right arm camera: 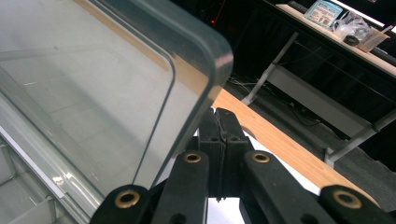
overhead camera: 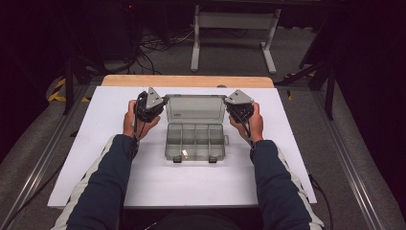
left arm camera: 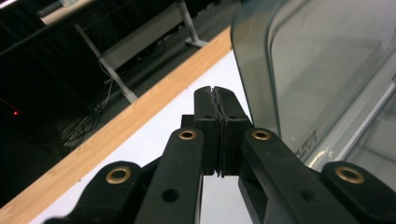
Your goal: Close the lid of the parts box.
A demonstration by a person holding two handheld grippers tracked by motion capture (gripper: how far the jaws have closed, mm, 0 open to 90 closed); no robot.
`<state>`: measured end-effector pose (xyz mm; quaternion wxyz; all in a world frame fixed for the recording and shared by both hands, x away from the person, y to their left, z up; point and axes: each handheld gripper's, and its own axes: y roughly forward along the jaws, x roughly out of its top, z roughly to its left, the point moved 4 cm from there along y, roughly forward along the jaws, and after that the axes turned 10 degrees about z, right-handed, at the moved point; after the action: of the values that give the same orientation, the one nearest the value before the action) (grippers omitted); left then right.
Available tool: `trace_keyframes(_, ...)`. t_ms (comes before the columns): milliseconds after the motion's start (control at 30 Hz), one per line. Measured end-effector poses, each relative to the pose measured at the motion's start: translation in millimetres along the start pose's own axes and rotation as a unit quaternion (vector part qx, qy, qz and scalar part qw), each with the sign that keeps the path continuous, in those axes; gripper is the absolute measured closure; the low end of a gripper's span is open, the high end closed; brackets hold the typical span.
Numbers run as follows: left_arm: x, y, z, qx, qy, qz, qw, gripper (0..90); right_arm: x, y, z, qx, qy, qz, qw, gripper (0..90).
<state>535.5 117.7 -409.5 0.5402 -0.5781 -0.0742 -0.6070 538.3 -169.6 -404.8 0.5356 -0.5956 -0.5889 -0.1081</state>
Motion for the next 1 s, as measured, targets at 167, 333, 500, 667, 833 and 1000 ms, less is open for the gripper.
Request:
trace_keyframes(167,1.9,-5.7,-0.3,-0.004,-0.011,-0.009,0.9999,88.8,0.8,-5.5,-1.1,0.001,0.007,-0.003,1.0,90.0)
trace_keyframes(333,3.3,-9.2,-1.7,-0.006,-0.02,-0.013,0.9997,88.4,0.2,-9.6,-3.8,0.004,0.019,-0.006,0.9998,90.0)
trace_keyframes(500,5.4,-12.3,-3.4,-0.006,-0.021,-0.02,0.9996,88.4,1.3,-13.2,-2.4,0.01,0.019,-0.011,0.9997,90.0)
trace_keyframes(667,5.0,-14.3,-5.0,-0.003,-0.022,-0.021,0.9995,88.0,1.2,-15.2,0.9,0.014,0.019,-0.013,0.9996,90.0)
trace_keyframes(833,4.7,-15.6,-7.5,-0.003,-0.024,-0.021,0.9995,88.1,0.1,-16.1,3.9,0.02,0.022,-0.012,0.9995,90.0)
trace_keyframes(1000,5.6,-16.6,-10.8,-0.003,-0.024,-0.023,0.9994,88.8,-0.2,-18.0,5.2,0.02,0.025,-0.013,0.9994,90.0)
